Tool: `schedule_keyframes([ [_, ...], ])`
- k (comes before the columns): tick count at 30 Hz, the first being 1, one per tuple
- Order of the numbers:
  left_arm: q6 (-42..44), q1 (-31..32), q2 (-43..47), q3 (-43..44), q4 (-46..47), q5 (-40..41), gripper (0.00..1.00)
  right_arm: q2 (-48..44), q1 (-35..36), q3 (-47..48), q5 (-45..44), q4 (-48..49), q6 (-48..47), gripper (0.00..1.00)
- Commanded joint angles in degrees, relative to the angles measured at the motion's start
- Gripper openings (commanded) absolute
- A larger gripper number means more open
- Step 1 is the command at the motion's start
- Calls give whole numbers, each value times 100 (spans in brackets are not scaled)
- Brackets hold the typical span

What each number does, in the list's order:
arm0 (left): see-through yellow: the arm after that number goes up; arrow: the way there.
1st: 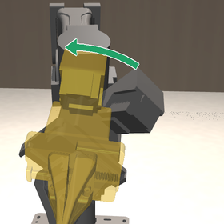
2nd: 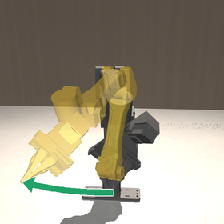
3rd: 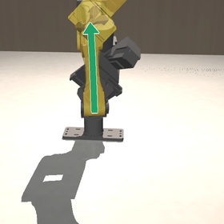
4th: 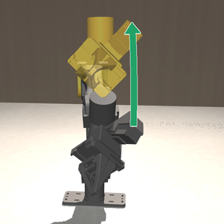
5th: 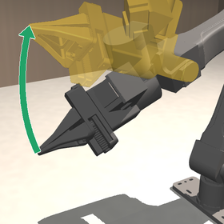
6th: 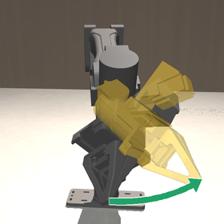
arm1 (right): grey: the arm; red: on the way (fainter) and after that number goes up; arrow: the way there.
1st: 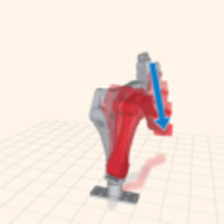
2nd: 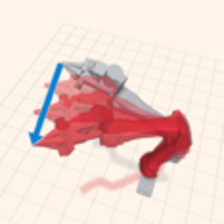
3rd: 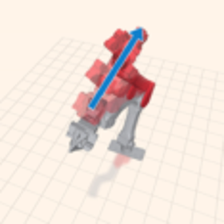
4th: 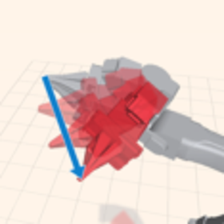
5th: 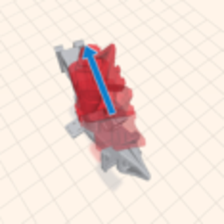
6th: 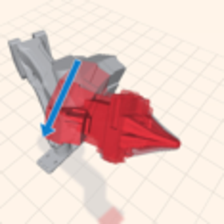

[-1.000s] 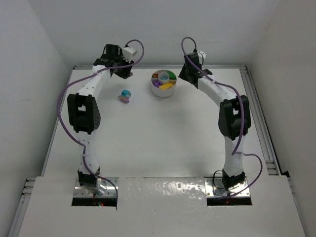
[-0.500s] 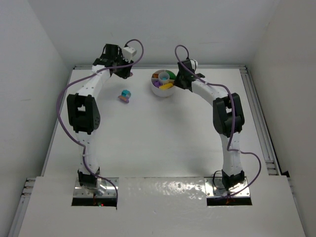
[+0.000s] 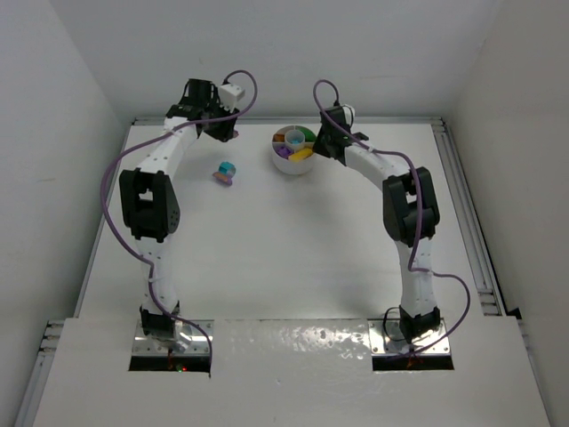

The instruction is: Sort the legos into containers by color

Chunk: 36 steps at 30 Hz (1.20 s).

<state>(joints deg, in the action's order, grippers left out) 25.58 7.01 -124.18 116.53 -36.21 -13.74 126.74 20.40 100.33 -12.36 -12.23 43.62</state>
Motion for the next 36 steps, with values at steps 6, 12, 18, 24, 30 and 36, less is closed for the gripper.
schedule_keyframes([
  [6,-45,-94,474,-51,8,-94,0,123,-185,-58,488,1108,-749,7],
  [12,-80,-94,482,-51,-9,-226,0,167,-300,-49,796,1197,-1275,16],
  [18,-98,-94,474,-51,-27,-279,0,97,-388,-40,832,1495,-1549,23],
  [24,-97,-94,474,-60,-53,-279,0,-70,-406,-40,928,1434,-1883,25],
  [30,-106,-94,482,-51,-36,-322,0,-246,-414,-5,753,1302,-2085,29],
  [36,-97,-94,483,-34,-53,-331,0,-606,-414,434,629,785,-1832,30],
])
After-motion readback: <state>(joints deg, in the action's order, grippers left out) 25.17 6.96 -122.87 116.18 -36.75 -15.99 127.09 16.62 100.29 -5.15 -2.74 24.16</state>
